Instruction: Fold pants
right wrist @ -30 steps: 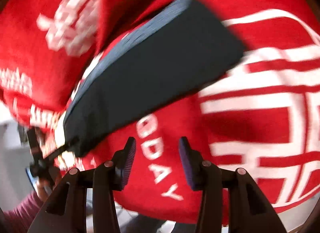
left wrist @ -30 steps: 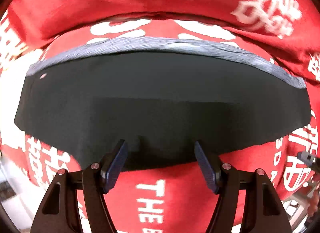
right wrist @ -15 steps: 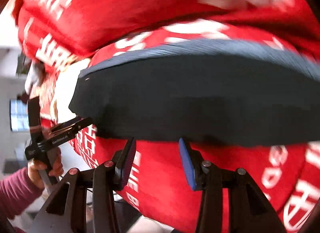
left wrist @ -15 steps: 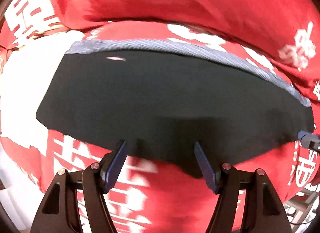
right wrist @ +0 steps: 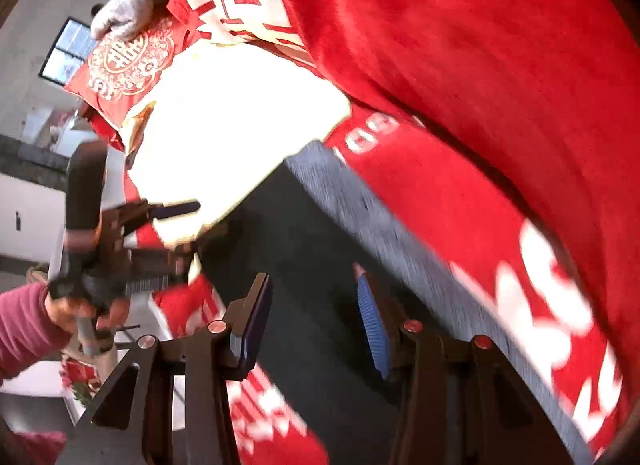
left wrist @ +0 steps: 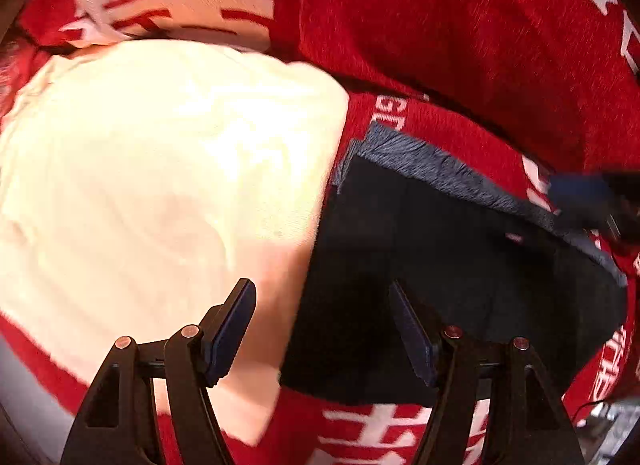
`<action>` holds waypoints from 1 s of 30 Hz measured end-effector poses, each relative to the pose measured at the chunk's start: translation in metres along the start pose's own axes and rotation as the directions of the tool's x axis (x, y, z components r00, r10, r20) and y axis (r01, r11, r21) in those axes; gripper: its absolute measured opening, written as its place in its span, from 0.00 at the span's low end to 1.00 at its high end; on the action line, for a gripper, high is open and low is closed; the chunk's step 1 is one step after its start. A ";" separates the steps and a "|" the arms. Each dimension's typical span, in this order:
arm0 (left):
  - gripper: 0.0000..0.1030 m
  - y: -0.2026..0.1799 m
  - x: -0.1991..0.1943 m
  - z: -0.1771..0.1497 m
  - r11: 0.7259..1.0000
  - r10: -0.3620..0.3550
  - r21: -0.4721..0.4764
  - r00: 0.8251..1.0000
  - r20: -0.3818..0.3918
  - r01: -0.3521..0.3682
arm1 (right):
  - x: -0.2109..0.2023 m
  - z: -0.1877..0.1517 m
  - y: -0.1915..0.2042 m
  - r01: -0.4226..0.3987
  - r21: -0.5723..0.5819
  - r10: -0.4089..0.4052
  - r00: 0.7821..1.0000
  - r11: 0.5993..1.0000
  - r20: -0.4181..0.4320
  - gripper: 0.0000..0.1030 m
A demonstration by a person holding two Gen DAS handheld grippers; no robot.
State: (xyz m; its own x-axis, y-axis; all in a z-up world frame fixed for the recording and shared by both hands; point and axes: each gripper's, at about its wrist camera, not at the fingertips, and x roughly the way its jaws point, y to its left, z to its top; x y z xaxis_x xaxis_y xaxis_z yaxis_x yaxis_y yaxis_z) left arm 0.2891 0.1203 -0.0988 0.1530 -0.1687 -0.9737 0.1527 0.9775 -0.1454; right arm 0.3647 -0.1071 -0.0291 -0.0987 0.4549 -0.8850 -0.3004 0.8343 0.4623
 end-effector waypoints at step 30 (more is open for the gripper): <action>0.68 0.015 -0.002 -0.041 0.989 -0.148 -0.027 0.988 -0.038 0.147 | 0.095 0.060 0.016 0.073 0.070 -0.070 0.996 0.995 -0.049 0.13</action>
State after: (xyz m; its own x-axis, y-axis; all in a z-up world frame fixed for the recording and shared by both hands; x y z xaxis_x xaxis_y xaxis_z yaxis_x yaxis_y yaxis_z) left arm 0.2514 0.1400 -0.1062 0.0918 -0.3069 -0.9473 0.1472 0.9450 -0.2919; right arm 0.4070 -0.0316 -0.1025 -0.1243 0.3798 -0.9167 -0.2394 0.8851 0.3991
